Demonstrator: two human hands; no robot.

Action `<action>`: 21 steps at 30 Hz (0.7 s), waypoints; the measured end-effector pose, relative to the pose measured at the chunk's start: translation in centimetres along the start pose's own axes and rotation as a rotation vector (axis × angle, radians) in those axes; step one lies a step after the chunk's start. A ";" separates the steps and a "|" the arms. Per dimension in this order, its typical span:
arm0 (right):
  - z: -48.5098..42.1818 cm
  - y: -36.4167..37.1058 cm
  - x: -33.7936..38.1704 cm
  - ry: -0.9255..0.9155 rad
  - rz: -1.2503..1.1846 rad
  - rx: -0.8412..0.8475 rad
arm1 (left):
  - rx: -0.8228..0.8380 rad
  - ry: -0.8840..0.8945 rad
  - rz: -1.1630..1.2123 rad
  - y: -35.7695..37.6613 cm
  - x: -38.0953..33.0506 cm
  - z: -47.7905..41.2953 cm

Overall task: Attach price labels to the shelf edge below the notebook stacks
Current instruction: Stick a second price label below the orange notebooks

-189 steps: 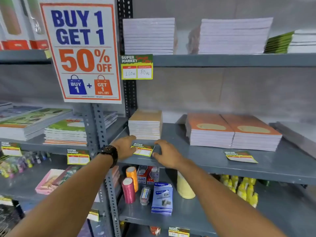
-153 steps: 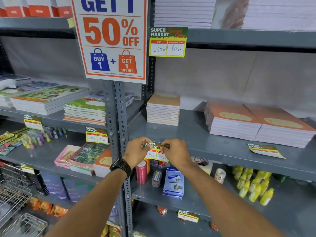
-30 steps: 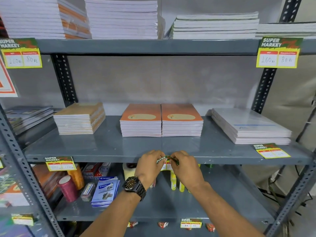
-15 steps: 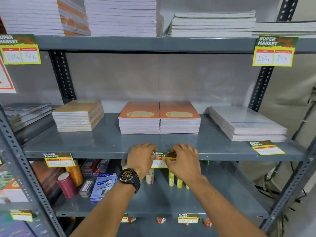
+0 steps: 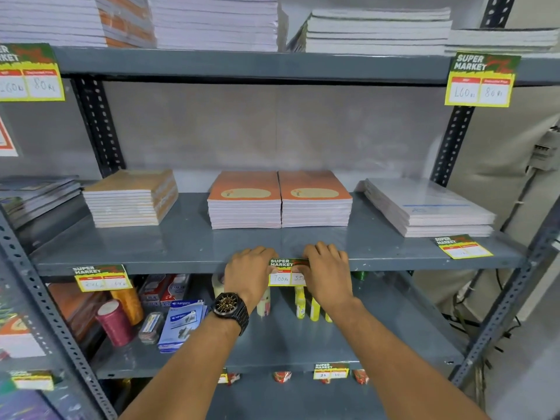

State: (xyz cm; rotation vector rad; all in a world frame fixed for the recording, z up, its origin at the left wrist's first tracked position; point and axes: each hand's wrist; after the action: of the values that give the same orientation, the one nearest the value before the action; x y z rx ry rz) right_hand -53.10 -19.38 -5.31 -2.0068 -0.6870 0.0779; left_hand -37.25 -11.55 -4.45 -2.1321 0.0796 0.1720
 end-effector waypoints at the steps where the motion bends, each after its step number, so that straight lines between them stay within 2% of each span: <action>1: 0.1 0.0 0.1 -0.003 0.020 -0.009 | 0.003 0.006 0.001 0.0 0.2 0.0; 5: 0.3 -0.6 0.2 -0.003 0.021 0.008 | 0.011 0.030 0.008 -0.1 0.2 0.1; 10: 1.2 -2.3 -0.9 0.069 -0.319 0.150 | 0.066 -0.035 0.206 -1.1 0.5 -0.2; 14: 3.2 -4.7 -4.2 0.101 -0.389 0.065 | 0.120 -0.076 0.336 -2.0 -0.2 -1.6; 17: 3.7 -6.8 -8.7 0.194 -0.396 -0.002 | 0.024 -0.096 0.490 -1.7 -2.8 -3.3; 21: 3.2 -9.8 -15.1 0.362 -0.455 -0.081 | 0.015 0.006 0.579 0.0 -8.9 -5.3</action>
State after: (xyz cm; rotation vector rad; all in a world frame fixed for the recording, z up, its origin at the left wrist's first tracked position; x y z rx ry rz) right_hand -71.11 -20.77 -2.26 -1.8251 -0.8976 -0.5754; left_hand -45.59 -16.13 -0.29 -2.0430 0.7000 0.4996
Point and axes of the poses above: each hand's wrist, its own z-axis away from the middle knuckle, its own y-axis out of the palm, x = y × z, and after that the axes turned 8 degrees about y, right-handed
